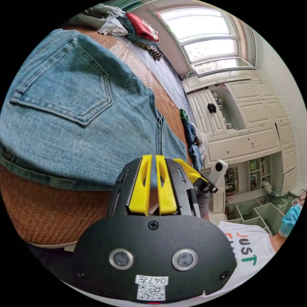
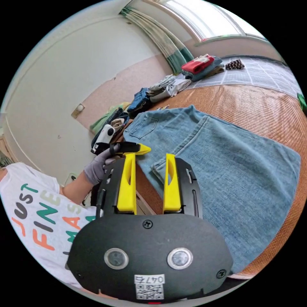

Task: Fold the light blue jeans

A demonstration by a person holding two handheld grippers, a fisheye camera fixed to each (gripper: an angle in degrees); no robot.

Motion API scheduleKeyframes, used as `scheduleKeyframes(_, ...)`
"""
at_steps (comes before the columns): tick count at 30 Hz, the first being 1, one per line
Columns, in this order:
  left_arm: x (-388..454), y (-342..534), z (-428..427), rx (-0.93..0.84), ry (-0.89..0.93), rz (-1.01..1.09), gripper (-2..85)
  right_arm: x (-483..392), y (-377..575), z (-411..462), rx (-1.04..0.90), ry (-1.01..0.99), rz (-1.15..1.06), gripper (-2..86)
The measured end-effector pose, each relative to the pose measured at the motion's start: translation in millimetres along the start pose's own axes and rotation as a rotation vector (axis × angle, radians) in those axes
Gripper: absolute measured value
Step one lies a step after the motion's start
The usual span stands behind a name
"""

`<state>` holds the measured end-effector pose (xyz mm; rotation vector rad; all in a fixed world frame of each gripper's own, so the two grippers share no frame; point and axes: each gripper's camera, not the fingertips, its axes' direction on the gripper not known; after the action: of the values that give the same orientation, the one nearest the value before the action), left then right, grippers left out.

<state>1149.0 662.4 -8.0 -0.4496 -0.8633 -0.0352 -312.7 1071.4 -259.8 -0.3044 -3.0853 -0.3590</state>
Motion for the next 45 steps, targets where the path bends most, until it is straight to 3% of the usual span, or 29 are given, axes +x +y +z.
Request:
scheduleKeyframes(3,-23.0,33.2,-41.4,0.017,0.003,0.019,1.2,3.4,0.4,-35.0,0.053,0.085,-0.012,6.0)
scheduleKeyframes(7,-63.5,96.6,-140.7,0.216,-0.080,-0.084,3.9,29.9,-12.1,-52.3,0.119,0.149,0.087,5.9)
scheduleKeyframes(14,-129.6,217.8,-309.5,0.615,-0.206,-0.346,13.4,5.4,-56.9,59.0,0.002,0.070,0.030,7.1)
scheduleKeyframes(19,-177.7,253.6,-355.8,0.762,-0.118,-0.420,13.6,-3.1,-49.4,136.1,-0.083,0.061,0.046,6.4)
scheduleKeyframes(27,-188.3,249.1,-374.1,0.826,-0.027,-0.382,13.2,5.4,-22.7,125.4,-0.025,0.117,0.104,4.5)
scheduleKeyframes(32,-136.3,230.4,-375.0,0.747,-0.063,-0.338,5.6,-1.7,-46.6,124.8,0.021,0.198,0.081,1.0)
scheduleKeyframes(36,-66.8,219.6,-375.1,0.739,-0.080,-0.239,4.6,11.1,-93.3,179.2,-0.085,0.313,0.029,-0.4)
scheduleKeyframes(39,23.0,201.1,-368.8,0.724,-0.089,-0.096,4.5,56.6,-91.3,246.5,-0.231,0.456,0.081,-0.9)
scheduleKeyframes(41,115.7,180.8,-354.3,0.699,-0.127,0.061,4.4,71.7,-74.3,246.5,-0.145,0.396,0.088,-1.0)
scheduleKeyframes(45,284.8,151.5,-291.4,0.590,-0.222,0.368,4.4,92.7,-51.1,230.2,-0.158,0.288,0.132,-1.2)
